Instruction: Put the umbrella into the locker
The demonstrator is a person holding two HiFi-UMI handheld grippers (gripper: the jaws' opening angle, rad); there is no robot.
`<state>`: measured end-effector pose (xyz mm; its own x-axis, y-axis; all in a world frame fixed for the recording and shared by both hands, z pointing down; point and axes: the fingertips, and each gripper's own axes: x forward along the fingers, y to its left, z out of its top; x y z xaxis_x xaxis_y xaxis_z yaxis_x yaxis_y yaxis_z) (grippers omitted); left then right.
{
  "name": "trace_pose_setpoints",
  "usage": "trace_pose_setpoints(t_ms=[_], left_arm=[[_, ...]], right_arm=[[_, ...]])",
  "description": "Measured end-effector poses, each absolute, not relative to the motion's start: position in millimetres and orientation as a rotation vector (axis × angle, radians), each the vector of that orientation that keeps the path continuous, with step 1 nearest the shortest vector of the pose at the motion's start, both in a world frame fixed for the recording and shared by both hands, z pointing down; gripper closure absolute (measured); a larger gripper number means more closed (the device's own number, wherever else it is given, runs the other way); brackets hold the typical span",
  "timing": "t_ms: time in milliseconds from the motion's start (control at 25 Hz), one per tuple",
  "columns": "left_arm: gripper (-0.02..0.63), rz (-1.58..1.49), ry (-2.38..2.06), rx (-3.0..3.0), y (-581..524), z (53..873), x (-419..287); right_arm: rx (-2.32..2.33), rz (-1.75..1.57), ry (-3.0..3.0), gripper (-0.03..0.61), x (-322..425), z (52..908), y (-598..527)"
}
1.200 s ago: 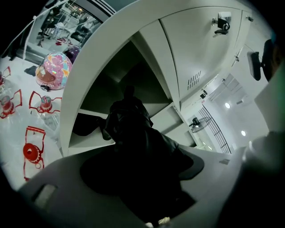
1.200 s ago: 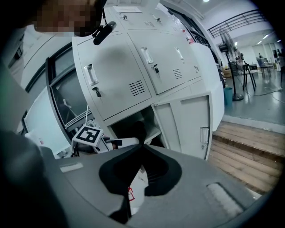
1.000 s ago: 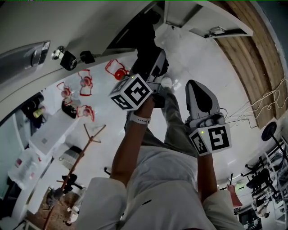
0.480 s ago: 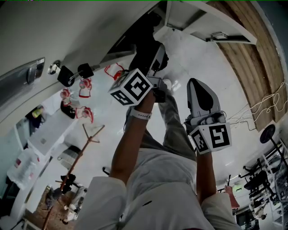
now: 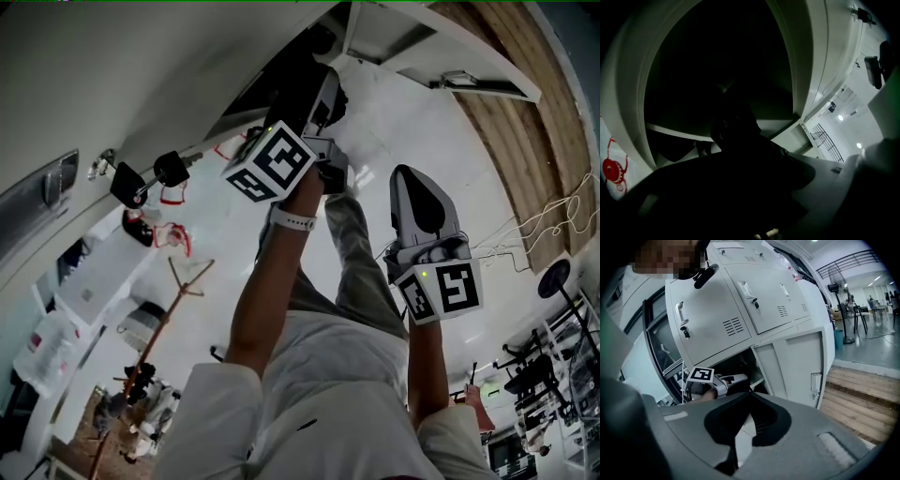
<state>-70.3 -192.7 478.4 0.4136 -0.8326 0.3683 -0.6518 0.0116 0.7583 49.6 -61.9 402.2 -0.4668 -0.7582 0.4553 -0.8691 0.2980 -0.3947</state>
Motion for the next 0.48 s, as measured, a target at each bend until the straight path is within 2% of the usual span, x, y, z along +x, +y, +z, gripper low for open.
trace_pose_setpoints(t_ms=[480], left_arm=[[0.27,-0.264,-1.353,1.632,-228,501,-78]], right_arm=[[1.509,0.908,-2.365,0.576,54,406,-63]])
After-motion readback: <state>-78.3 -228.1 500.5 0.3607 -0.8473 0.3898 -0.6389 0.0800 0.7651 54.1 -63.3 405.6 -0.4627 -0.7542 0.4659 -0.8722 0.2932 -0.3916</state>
